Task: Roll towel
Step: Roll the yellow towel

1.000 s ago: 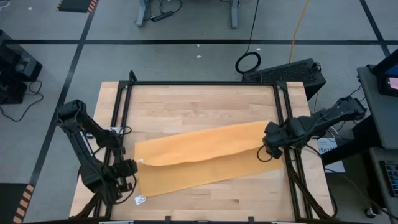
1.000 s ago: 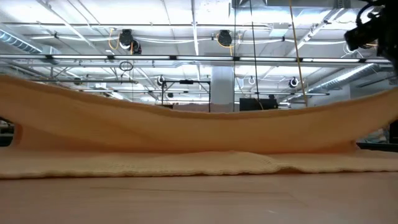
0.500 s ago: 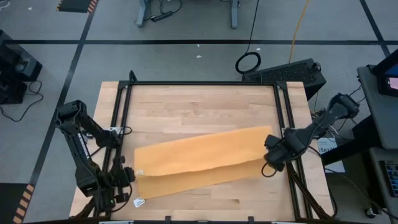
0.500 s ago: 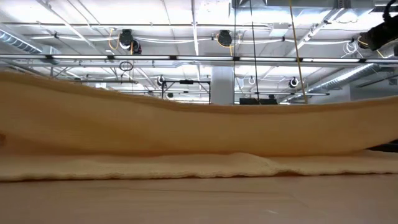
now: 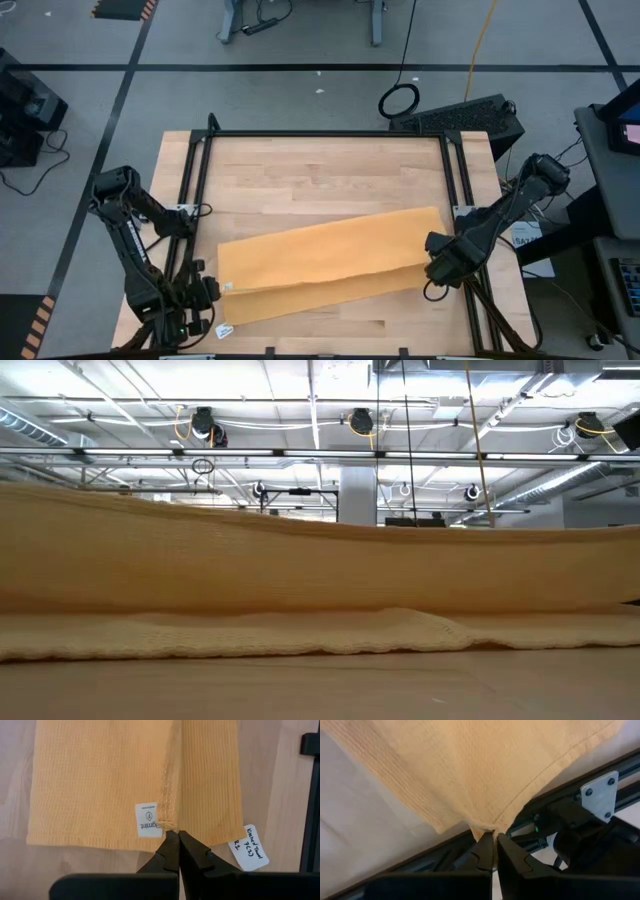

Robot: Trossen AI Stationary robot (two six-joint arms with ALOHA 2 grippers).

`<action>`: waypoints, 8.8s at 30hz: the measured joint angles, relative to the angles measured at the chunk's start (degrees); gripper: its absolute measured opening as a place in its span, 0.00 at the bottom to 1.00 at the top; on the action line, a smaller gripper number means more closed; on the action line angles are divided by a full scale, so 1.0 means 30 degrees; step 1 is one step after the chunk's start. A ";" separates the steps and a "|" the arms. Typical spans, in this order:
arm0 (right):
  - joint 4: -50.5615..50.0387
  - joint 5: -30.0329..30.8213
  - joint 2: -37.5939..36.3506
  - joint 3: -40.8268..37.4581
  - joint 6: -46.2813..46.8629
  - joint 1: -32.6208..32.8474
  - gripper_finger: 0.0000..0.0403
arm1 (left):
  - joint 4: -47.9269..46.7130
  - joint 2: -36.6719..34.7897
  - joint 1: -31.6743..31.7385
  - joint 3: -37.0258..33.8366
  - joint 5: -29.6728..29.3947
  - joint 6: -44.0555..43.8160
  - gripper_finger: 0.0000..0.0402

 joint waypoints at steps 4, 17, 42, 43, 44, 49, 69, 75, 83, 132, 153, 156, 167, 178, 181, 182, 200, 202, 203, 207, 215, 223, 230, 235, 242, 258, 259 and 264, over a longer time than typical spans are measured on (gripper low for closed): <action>-0.0202 -0.0274 0.0073 0.0000 -0.0012 0.0205 0.00 | -0.0037 0.0007 0.0000 0.0144 0.0489 0.0603 0.00; -0.0014 -0.1225 -0.0409 -0.0004 0.0546 0.0988 0.00 | 0.2599 0.0191 0.0000 0.0991 -0.0195 0.1836 0.00; 0.0804 -0.1127 -0.0424 -0.0004 0.0933 0.1464 0.00 | 0.3852 0.2018 0.0128 0.0900 -0.1741 0.1380 0.28; 0.0804 -0.1127 -0.0424 -0.0004 0.0940 0.1464 0.00 | 0.3688 0.2018 0.0250 0.0704 -0.2677 0.1339 0.29; 0.0824 -0.1139 -0.0424 -0.0004 0.0947 0.1464 0.00 | 0.3768 0.2018 0.0402 0.0465 -0.3533 0.1332 0.30; 0.0985 -0.2206 -0.0424 -0.0004 0.1116 0.1476 0.00 | 0.5664 0.2024 0.1229 -0.1183 -0.4523 0.1355 0.31; 0.2402 -0.2314 0.1026 -0.0004 0.2280 0.2440 0.00 | 1.3968 0.4286 -0.0019 -0.3218 -0.2556 0.1442 0.31; 0.2459 -0.2147 0.1026 -0.0004 0.2433 0.2440 0.00 | 1.3814 0.4817 -0.0372 -0.3060 -0.1867 0.1362 0.31; 0.2685 -0.2131 0.1026 -0.0004 0.2499 0.2440 0.00 | 1.2656 0.5457 -0.0153 -0.2963 -0.1280 0.0777 0.24; 0.9751 0.0352 0.3598 -0.0004 0.6484 0.4097 0.00 | 0.4648 0.3155 -0.2593 -0.3067 0.2059 -0.0641 0.17; 0.9910 0.0884 0.3591 -0.0004 0.6994 0.4174 0.00 | 0.3726 0.1426 -0.2586 -0.2949 0.2163 -0.1778 0.06; 1.0370 0.1051 0.3591 0.0135 0.7032 0.4174 0.00 | 0.3265 0.1177 -0.2586 -0.2320 0.2026 -0.1505 0.02; 0.9554 0.2286 0.3632 0.2830 0.9741 0.5165 0.00 | -0.0706 0.0823 -0.3211 0.1717 0.0059 -0.1169 0.01; 1.1097 -0.1222 0.7021 0.2823 1.0378 0.6807 0.00 | -0.0750 0.0824 -0.3621 0.1698 -0.0976 -0.1166 0.00; 1.1576 -0.2325 0.7902 0.2823 1.0086 0.6920 0.00 | -0.0743 0.0831 -0.3621 0.1690 -0.1036 -0.1166 0.00; 1.1642 -0.2555 0.8118 0.2823 0.9957 0.6928 0.00 | -0.0736 0.0831 -0.3621 0.1690 -0.1121 -0.1166 0.00; 1.1301 -0.2643 0.5781 0.2823 1.2224 0.6921 0.31 | -0.0263 0.0852 -0.3439 0.1647 -0.1821 -0.1127 0.00; 1.1317 -0.1857 0.5420 0.2823 1.2349 0.6921 0.32 | -0.0240 0.0852 -0.3432 0.1647 -0.1851 -0.1129 0.00; 1.1176 -0.1052 0.5346 0.2830 1.2252 0.6917 0.32 | -0.0239 0.0858 -0.3430 0.1647 -0.1932 -0.1129 0.00; 1.0138 0.4195 0.5620 0.2830 1.1456 0.6133 0.32 | -0.0226 0.0854 -0.3424 0.1647 -0.2470 -0.0991 0.00; 1.1463 0.7498 0.8582 0.2823 0.6622 0.2408 0.24 | -0.0168 0.0860 -0.3410 0.1647 -0.2752 -0.0621 0.00; 1.5313 0.9328 1.1246 0.2939 0.1994 -0.0393 0.03 | -0.0079 0.0860 -0.3586 0.2283 -0.2953 0.0135 0.00; 1.5652 1.0308 1.2173 0.2997 0.2399 -0.1105 0.03 | -0.0177 0.0860 -0.3708 0.3650 -0.2964 0.0689 0.00; 1.4608 1.1097 1.2078 0.2884 0.2914 -0.1429 0.01 | -0.0344 0.0822 -0.3687 0.3159 -0.2746 0.0694 0.00; 1.1357 1.1905 1.2089 0.2803 0.2394 -0.2885 0.01 | -0.4756 0.0935 -0.3555 0.2863 -0.3120 -0.1146 0.00; 1.6399 1.6243 0.7279 0.2786 -0.0474 -0.2527 0.01 | -0.0252 0.1072 -0.3274 0.2841 -0.6382 0.1098 0.00; 1.8480 1.7069 0.7301 0.2786 -0.2037 -0.2193 0.01 | 0.0159 0.1193 -0.3249 0.2841 -0.6407 0.1494 0.00; 2.8894 1.8149 0.9015 0.2830 -0.9583 -0.1420 0.01 | 0.0663 0.1807 -0.3242 0.2841 -0.5820 0.1975 0.00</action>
